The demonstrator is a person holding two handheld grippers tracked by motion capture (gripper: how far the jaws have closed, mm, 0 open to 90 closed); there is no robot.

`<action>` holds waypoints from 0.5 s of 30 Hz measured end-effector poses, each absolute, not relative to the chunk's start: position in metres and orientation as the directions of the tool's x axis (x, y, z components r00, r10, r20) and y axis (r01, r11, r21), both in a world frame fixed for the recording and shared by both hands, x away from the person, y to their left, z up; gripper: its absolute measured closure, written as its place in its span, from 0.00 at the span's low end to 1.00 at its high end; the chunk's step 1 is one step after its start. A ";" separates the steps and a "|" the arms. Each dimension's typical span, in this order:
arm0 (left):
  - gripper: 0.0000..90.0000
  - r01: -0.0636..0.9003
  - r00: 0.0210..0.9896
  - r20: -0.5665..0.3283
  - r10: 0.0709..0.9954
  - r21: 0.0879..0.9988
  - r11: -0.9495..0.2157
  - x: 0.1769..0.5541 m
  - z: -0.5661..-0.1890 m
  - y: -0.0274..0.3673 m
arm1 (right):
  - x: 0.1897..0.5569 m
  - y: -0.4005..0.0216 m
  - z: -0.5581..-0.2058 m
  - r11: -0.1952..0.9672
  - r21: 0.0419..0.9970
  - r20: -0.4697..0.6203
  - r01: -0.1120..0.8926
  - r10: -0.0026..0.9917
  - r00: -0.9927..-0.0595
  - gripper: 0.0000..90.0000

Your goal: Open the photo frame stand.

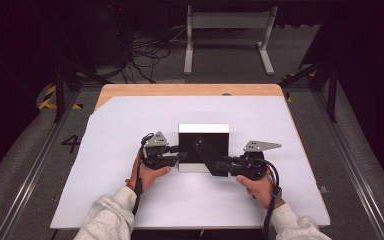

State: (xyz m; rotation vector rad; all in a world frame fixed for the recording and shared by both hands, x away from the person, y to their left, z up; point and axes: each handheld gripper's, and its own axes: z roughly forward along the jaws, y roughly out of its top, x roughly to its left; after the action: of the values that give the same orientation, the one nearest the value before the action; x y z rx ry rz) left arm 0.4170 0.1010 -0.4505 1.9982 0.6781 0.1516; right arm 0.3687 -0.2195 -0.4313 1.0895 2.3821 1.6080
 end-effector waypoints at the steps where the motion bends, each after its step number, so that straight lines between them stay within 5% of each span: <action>1: 0.70 0.398 0.838 -0.173 0.518 0.843 -0.362 0.417 -0.450 0.101 | 0.369 -0.218 -0.432 0.207 0.832 0.317 0.514 0.583 -0.748 0.74; 15: 0.73 0.373 0.852 -0.157 0.500 0.852 -0.367 0.413 -0.448 0.103 | 0.367 -0.218 -0.432 0.231 0.825 0.336 0.516 0.535 -0.775 0.80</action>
State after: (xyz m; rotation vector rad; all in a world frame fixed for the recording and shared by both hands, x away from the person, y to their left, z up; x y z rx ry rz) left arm 0.4135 0.1026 -0.4483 1.9966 0.6412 0.1557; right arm 0.3669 -0.2177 -0.4318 1.0465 2.4508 1.6302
